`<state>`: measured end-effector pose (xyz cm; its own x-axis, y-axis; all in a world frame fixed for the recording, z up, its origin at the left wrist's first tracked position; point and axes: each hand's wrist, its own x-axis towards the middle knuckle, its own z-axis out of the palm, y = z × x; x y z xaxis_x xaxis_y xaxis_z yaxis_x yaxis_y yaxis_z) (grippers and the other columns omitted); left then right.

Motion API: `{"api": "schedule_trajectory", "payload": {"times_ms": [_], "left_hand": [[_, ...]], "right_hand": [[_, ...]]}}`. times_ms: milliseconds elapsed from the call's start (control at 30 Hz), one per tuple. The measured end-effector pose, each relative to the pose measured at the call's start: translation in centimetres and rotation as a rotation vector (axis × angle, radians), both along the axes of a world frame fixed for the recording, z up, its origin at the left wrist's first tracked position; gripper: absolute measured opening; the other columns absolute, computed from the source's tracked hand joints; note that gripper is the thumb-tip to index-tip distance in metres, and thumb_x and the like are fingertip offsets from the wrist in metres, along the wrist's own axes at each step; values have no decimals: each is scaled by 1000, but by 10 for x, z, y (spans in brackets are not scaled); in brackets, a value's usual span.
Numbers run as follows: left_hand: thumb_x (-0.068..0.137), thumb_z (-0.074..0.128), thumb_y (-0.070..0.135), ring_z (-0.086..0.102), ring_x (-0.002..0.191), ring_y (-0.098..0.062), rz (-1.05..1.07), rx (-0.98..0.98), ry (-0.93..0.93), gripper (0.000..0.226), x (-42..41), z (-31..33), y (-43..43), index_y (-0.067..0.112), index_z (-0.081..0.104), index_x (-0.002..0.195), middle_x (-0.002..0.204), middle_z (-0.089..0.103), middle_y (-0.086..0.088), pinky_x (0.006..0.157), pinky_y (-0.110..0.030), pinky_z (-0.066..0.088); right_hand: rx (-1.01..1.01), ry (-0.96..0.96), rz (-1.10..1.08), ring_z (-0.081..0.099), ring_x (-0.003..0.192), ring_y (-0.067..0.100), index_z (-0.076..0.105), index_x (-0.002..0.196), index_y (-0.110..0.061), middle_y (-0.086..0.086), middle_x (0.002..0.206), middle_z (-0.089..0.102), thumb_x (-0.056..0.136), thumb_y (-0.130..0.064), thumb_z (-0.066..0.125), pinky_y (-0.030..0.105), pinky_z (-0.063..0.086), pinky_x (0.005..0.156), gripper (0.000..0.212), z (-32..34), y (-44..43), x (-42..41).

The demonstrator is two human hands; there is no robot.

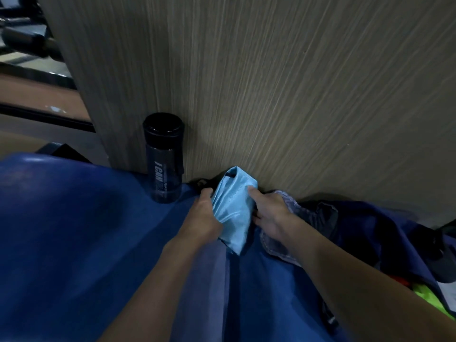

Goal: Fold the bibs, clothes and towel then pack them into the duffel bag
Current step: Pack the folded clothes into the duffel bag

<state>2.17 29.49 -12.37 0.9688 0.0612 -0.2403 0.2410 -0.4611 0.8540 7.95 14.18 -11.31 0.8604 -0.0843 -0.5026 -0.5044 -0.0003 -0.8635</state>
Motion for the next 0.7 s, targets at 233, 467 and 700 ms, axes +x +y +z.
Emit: {"api": "schedule_trajectory", "payload": {"times_ms": [233, 467, 700], "left_hand": [[80, 53, -9, 64, 93, -10, -28, -121, -29, 68, 0, -2, 1, 41, 44, 125, 105, 61, 11, 74, -36, 60], [81, 61, 10, 50, 119, -8, 98, -194, -234, 58, 0, 14, -9, 31, 51, 134, 132, 44, 9, 90, -18, 43], [62, 84, 60, 60, 114, -2, 121, -361, -229, 95, -19, 54, -24, 34, 40, 143, 132, 56, 14, 97, -28, 52]], "right_hand": [[69, 30, -3, 73, 88, 28, 62, 113, -1, 14, 100, 74, 81, -25, 79, 42, 61, 74, 43, 11, 8, 2], [84, -137, -87, 72, 88, 30, 65, 107, -5, 15, 97, 73, 85, -16, 71, 50, 59, 80, 25, 41, 1, -6], [244, -313, -73, 71, 94, 34, 63, 113, 0, 22, 105, 71, 83, -11, 63, 46, 59, 77, 33, 86, -22, -31]]}}
